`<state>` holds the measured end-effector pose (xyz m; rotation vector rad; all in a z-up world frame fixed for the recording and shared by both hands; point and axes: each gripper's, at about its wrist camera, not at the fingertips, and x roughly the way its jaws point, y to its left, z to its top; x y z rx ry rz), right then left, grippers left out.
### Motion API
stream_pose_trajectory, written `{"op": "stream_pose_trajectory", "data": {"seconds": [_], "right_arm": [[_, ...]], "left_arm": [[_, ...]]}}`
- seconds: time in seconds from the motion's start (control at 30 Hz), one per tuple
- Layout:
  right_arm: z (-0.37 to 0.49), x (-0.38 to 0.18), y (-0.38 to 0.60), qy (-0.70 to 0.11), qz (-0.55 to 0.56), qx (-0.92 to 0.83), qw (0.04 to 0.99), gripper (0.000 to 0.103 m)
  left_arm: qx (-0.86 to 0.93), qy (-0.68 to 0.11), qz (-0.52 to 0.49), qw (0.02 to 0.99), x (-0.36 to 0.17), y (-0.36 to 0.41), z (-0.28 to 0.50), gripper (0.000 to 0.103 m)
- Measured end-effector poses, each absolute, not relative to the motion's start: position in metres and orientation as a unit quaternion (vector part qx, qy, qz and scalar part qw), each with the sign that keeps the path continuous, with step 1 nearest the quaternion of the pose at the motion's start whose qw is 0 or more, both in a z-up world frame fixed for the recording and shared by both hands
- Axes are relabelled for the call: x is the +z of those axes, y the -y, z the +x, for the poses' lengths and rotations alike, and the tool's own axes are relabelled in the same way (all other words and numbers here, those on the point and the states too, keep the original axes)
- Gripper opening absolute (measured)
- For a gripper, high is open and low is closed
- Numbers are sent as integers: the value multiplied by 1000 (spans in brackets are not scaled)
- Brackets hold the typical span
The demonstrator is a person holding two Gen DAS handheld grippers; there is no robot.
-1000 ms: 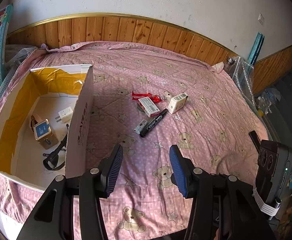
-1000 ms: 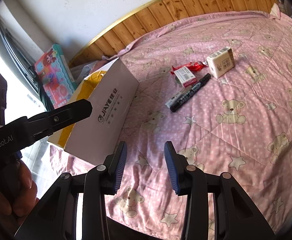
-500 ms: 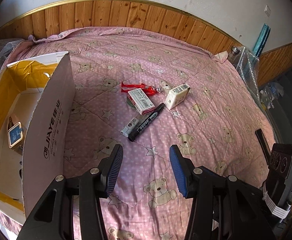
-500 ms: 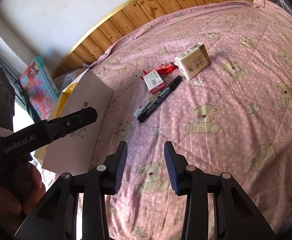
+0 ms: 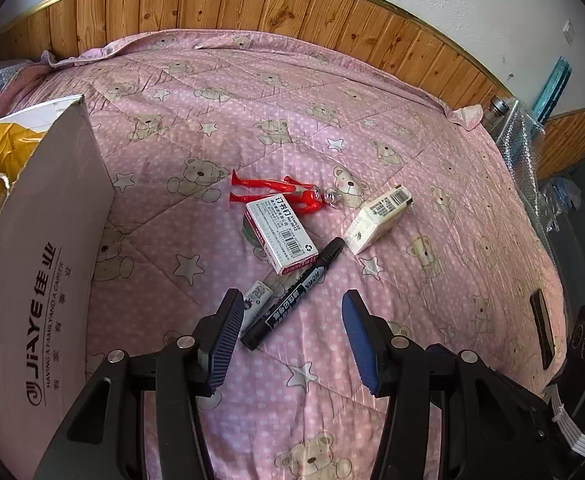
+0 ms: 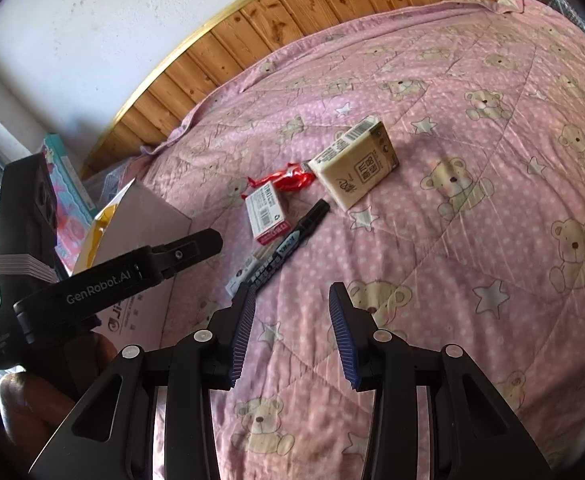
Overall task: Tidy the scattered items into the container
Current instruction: 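Grasp the red-and-white card box with the left tool while the right tool grasps the cream box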
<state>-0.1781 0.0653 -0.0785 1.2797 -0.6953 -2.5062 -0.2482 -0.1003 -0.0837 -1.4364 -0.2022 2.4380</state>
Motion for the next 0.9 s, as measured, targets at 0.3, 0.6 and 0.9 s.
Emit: {"op": "stream_pose_trajectory", "data": {"seconds": [0.3,0.6,0.9], "right_arm": [[-235,-72,-88,265,436,-858,63,45],[-290,-94,-92,268,464,-844,-7,49],[-307,-105,-86,266,469,-842,8,41]], "left_arm": [[846,66,-510,139,-107,81,-292,61],[845,52,-522,104,-139,76,-325,61],[846,47,-519,110,-154,84,-333,59]]}}
